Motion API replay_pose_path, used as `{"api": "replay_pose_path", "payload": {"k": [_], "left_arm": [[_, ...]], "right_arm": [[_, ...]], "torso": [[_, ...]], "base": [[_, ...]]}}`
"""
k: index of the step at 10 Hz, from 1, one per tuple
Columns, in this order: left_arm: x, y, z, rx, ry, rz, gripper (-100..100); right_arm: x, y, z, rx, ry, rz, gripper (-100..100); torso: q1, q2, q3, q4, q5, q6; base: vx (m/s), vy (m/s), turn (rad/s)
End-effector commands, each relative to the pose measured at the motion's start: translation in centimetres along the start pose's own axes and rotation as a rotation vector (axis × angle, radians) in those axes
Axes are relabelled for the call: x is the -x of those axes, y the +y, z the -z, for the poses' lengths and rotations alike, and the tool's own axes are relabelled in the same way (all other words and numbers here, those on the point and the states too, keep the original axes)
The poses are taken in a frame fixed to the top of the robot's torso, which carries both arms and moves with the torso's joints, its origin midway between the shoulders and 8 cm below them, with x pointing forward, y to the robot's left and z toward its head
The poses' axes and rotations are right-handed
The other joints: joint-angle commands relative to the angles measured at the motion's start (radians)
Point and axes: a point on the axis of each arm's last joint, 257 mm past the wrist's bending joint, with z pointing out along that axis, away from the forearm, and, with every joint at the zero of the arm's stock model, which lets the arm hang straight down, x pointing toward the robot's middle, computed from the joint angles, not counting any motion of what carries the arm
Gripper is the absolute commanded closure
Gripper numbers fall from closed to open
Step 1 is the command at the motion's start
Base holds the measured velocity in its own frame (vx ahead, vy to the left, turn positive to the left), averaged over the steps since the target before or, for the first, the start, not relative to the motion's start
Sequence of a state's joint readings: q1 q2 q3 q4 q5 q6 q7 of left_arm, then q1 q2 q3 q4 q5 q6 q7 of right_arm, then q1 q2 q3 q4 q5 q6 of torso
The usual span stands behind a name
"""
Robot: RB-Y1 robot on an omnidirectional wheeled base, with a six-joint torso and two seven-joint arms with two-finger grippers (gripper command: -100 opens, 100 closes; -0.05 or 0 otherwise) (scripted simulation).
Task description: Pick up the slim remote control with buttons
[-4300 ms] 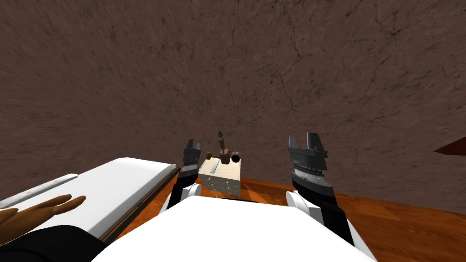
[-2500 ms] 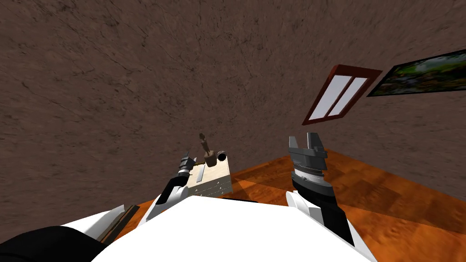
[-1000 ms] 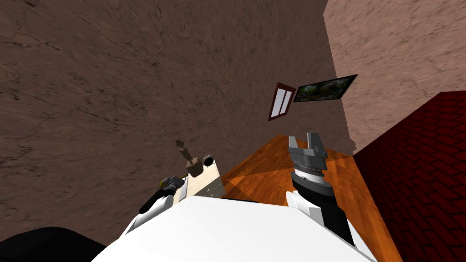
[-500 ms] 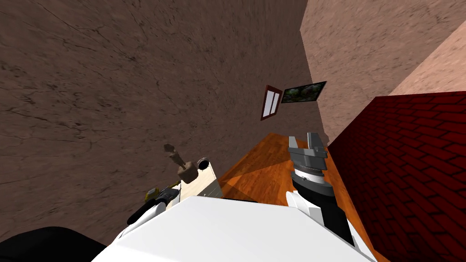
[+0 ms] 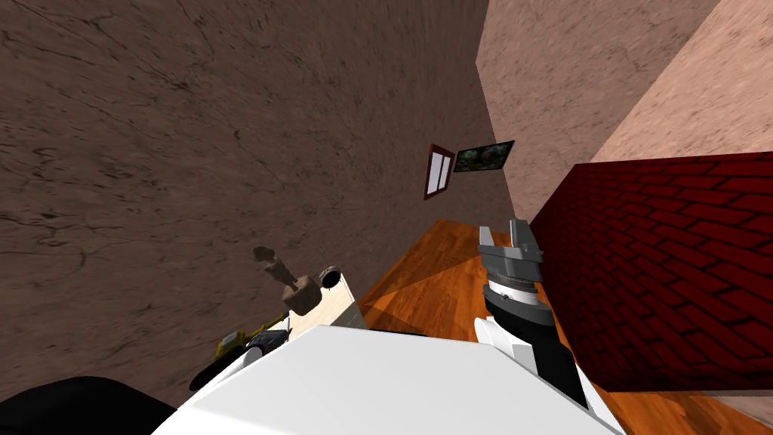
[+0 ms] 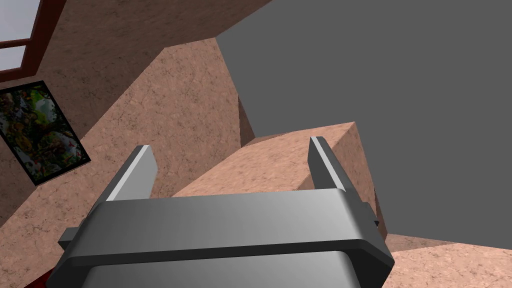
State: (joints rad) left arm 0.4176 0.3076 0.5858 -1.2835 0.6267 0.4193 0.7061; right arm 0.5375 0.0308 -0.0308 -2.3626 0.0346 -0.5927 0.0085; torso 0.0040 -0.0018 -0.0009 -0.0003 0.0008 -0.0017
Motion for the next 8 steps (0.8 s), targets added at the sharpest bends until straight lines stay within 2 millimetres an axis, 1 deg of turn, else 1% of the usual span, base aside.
{"api": "replay_pose_path", "payload": {"k": [1,2,3,4,5,6,7,8], "left_arm": [[2.3,-0.8,-0.1,0.022,-0.057,0.083,-100],[3.5,-0.5,-0.1,0.028,-0.078,0.090,-100],[4.3,-0.2,-0.2,0.032,-0.094,0.094,-100],[5.8,-1.0,0.0,0.043,-0.131,0.163,-100],[7.4,-0.5,0.0,0.051,-0.163,0.173,-100],[8.8,-1.2,0.3,0.060,-0.198,0.241,-100],[10.2,-0.8,0.4,0.065,-0.226,0.251,-100],[12.0,-1.3,0.9,0.074,-0.268,0.321,-100]], "right_arm": [[0.0,0.0,0.0,0.000,0.000,0.000,0],[0.0,0.0,0.0,0.000,0.000,0.000,0],[0.0,0.0,0.0,0.000,0.000,0.000,0],[0.0,0.0,0.0,0.000,0.000,0.000,0],[0.0,0.0,0.0,0.000,0.000,0.000,0],[0.0,0.0,0.0,0.000,0.000,0.000,0],[0.0,0.0,0.0,0.000,0.000,0.000,0],[0.0,0.0,0.0,0.000,0.000,0.000,0]], "torso": [[0.000,0.000,0.000,0.000,0.000,0.000],[0.000,0.000,0.000,0.000,0.000,0.001],[0.000,0.000,0.000,0.000,0.000,0.000],[-0.001,0.000,0.000,0.000,0.000,0.000],[0.000,0.000,0.000,0.000,0.000,0.001],[0.000,0.000,0.000,0.000,0.000,0.000],[0.001,-0.001,0.000,0.000,0.000,0.001],[0.000,-0.001,0.000,0.000,0.000,0.000]], "base": [[0.014,0.026,-0.268],[0.011,0.029,-0.137],[0.003,0.012,0.018],[0.009,0.014,-0.253],[0.013,0.029,-0.152],[0.019,0.033,-0.219],[0.018,0.030,-0.143],[0.025,0.041,-0.201]]}}
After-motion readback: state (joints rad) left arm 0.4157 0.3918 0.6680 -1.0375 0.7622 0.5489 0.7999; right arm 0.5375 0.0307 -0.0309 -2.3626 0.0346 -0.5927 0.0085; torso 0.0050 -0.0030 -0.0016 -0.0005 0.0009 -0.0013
